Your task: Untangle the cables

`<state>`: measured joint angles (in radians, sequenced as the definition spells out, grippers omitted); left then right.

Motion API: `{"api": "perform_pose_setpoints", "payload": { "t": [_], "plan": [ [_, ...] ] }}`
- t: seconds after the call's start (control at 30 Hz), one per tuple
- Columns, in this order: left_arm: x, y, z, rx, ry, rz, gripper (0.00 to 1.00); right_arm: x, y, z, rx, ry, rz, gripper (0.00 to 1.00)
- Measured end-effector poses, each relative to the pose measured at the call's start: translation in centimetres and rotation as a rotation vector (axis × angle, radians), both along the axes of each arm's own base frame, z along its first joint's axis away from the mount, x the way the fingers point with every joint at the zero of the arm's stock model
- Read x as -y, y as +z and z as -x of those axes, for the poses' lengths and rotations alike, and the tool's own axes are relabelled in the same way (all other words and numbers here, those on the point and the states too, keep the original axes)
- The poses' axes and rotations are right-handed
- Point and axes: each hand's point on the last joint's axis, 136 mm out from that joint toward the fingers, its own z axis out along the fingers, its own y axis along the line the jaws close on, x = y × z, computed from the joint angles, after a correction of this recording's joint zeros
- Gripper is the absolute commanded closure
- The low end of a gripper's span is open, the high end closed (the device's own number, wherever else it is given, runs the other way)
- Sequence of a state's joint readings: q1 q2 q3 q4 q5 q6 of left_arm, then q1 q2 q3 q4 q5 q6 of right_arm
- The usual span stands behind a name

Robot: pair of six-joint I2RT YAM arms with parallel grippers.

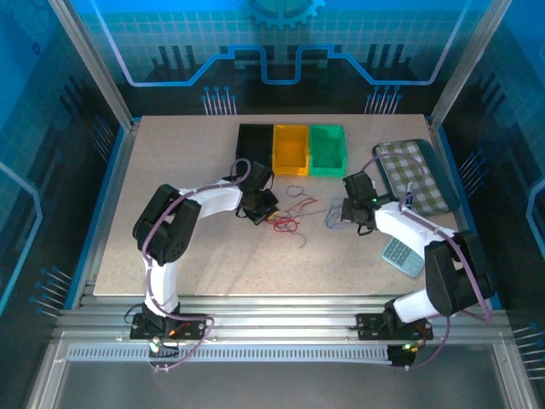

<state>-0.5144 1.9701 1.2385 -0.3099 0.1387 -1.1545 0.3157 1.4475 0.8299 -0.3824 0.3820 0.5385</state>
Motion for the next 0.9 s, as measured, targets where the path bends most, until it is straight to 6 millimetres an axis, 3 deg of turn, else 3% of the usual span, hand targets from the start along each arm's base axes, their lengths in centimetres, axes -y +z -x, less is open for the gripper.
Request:
{"api": "perform_pose_setpoints", "payload": {
  "t": [0.17,0.47,0.63,0.67,0.7,0.8,0.9],
  "plan": [
    [-0.5,-0.1,0.1,0.0,0.008,-0.019,1.0,0.8,0.5,-0.4,0.009,0.017,-0.011,1.0],
    [-2.7,0.0,0.6,0.0,0.046,-0.094,1.0,-1.8,1.8,-0.8,0.046,0.143,-0.116,0.99],
    [-4.6,1.8,0.6,0.063,0.001,-0.202,1.0,-4.3,1.2,-0.3,0.037,0.216,-0.181,0.99],
    [-4.7,2.4,0.4,0.085,-0.019,-0.215,0.97,-5.0,1.0,-0.2,0.031,0.234,-0.186,0.99],
    [-4.8,3.3,0.1,0.119,-0.043,-0.228,0.84,-5.7,0.7,0.0,0.023,0.253,-0.189,0.99],
    [-4.2,6.6,-1.1,0.232,-0.12,-0.246,0.6,-7.3,-0.5,0.5,-0.012,0.287,-0.207,0.99],
    [-2.8,10.2,-1.9,0.358,-0.224,-0.252,0.49,-8.0,-1.5,0.8,-0.044,0.293,-0.22,0.99]
  ]
}}
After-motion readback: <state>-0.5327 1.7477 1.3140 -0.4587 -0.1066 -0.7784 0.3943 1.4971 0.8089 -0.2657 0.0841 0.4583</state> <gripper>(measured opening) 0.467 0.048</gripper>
